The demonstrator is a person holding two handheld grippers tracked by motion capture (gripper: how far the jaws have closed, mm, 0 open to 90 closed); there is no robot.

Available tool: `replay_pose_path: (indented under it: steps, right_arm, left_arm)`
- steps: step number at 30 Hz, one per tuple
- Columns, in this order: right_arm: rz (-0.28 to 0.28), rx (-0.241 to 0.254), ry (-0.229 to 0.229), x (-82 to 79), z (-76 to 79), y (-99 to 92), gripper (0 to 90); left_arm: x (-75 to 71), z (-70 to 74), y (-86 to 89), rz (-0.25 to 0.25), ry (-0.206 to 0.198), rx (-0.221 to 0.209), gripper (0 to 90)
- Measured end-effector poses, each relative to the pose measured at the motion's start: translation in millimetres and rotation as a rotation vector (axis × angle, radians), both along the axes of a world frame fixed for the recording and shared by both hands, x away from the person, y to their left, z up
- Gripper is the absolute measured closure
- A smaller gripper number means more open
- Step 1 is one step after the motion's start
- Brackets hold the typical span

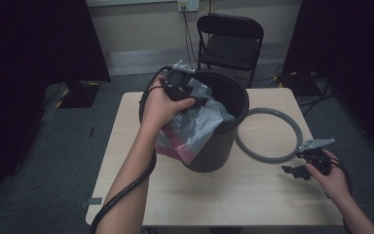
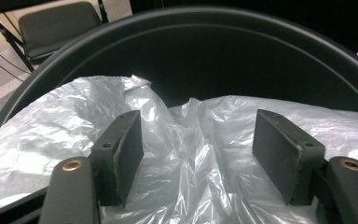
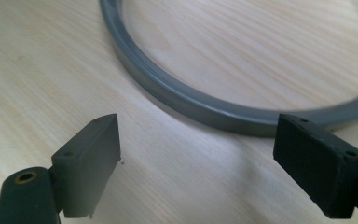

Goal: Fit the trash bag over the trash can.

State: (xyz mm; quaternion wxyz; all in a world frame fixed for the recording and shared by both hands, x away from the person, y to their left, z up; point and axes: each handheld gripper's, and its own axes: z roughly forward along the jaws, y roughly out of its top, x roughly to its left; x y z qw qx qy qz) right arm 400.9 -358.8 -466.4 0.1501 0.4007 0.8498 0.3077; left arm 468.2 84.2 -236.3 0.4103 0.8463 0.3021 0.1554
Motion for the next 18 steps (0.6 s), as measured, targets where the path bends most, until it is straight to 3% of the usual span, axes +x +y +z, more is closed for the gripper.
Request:
replay_pose_path:
  steps: [9,16,18]
  right_arm:
    - [0.091,-0.048,0.010,7.5,18.4,13.6,14.4]
    - [0.092,-0.024,0.009,10.8,13.4,16.6,14.5]
    - [0.088,-0.015,0.014,10.4,12.0,17.4,14.5]
  left_arm:
    - [-6.2,4.7,12.6,0.007,-0.015,0.018,27.5]
    - [-19.3,16.5,31.5,0.000,-0.053,0.041,21.3]
    - [-25.0,19.3,38.7,-0.009,-0.039,0.042,18.2]
